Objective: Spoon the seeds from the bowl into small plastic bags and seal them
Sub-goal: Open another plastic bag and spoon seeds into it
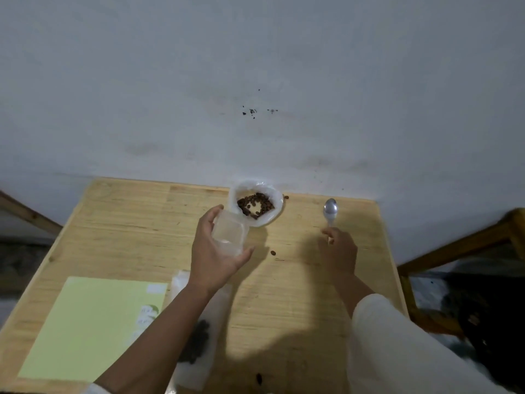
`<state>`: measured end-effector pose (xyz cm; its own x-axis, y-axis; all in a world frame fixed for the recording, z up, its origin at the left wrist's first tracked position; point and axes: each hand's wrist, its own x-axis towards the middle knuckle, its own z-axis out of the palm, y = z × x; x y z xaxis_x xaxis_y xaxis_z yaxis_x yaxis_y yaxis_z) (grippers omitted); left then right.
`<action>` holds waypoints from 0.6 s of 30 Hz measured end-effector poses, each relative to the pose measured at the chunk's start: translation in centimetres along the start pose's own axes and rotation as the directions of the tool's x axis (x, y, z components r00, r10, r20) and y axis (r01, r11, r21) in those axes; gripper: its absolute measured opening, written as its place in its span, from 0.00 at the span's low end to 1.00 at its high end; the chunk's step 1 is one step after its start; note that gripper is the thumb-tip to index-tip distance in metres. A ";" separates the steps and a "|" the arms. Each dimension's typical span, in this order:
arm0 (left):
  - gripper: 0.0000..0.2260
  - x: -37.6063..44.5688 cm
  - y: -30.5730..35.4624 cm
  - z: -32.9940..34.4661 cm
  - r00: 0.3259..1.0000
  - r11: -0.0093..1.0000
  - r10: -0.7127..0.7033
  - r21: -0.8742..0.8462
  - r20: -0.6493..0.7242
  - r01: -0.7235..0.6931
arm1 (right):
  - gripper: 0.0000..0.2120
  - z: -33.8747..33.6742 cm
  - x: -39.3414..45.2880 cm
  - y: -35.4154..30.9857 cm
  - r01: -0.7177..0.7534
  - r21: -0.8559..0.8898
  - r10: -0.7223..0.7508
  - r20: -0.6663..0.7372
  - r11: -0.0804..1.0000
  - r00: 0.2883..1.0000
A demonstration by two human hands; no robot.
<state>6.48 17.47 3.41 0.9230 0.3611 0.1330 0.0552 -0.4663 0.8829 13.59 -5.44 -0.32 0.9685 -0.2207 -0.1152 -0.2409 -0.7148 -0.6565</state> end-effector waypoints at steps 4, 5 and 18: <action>0.44 -0.1 -0.2 0.4 0.998 0.998 -0.053 0.016 -0.046 0.054 | 0.07 1.3 1.7 2.5 -0.013 -0.133 0.009 -0.027 0.991 1.000; 0.44 -0.1 -0.2 0.5 0.997 0.998 -0.063 0.021 -0.054 0.064 | 0.07 1.6 2.0 2.5 -0.011 -0.136 0.004 -0.051 0.991 0.999; 0.43 1.2 -1.6 0.8 0.990 0.992 -0.120 0.035 -0.079 0.123 | 0.08 -0.2 -0.1 -3.1 -0.095 0.281 0.095 0.015 0.955 0.995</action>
<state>7.82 18.02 1.78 0.8766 0.4772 0.0615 0.1816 -0.4465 0.8761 14.21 -3.28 1.88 0.9421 -0.2776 -0.1881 -0.3048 -0.4753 -0.8253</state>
